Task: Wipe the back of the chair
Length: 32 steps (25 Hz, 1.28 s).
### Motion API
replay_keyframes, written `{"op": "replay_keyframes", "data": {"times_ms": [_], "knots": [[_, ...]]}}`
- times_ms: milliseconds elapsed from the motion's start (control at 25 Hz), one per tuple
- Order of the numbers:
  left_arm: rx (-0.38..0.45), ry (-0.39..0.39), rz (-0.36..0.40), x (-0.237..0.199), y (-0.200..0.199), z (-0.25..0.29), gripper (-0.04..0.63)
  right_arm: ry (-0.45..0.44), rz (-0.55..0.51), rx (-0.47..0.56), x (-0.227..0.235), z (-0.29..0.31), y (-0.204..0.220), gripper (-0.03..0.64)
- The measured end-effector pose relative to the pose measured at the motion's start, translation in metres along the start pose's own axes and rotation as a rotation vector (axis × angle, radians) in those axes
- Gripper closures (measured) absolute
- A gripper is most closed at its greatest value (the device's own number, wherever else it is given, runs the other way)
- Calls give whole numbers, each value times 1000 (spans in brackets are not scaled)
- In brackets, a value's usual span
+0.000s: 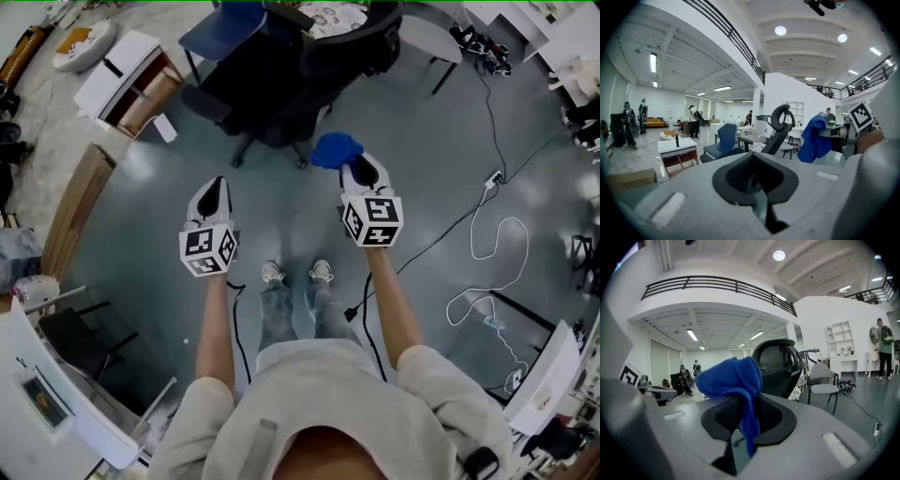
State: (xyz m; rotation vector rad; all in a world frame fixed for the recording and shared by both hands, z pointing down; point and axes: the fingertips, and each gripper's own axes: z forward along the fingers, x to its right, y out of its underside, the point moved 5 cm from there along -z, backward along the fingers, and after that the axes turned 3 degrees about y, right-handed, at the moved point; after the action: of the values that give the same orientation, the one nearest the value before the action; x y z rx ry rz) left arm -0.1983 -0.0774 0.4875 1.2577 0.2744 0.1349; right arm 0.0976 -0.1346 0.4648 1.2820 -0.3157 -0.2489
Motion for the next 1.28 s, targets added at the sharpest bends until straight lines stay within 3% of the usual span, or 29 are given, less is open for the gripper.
{"op": "replay_keyframes", "data": {"times_ms": [280, 760, 1280], "knots": [[0, -55, 2, -12, 18, -4, 591, -35, 12, -26, 1, 15, 23, 548], [-22, -3, -25, -20, 33, 9, 591, -18, 35, -45, -21, 43, 39, 549], [-20, -30, -33, -30, 30, 10, 591, -163, -30, -86, -71, 100, 47, 549]]}}
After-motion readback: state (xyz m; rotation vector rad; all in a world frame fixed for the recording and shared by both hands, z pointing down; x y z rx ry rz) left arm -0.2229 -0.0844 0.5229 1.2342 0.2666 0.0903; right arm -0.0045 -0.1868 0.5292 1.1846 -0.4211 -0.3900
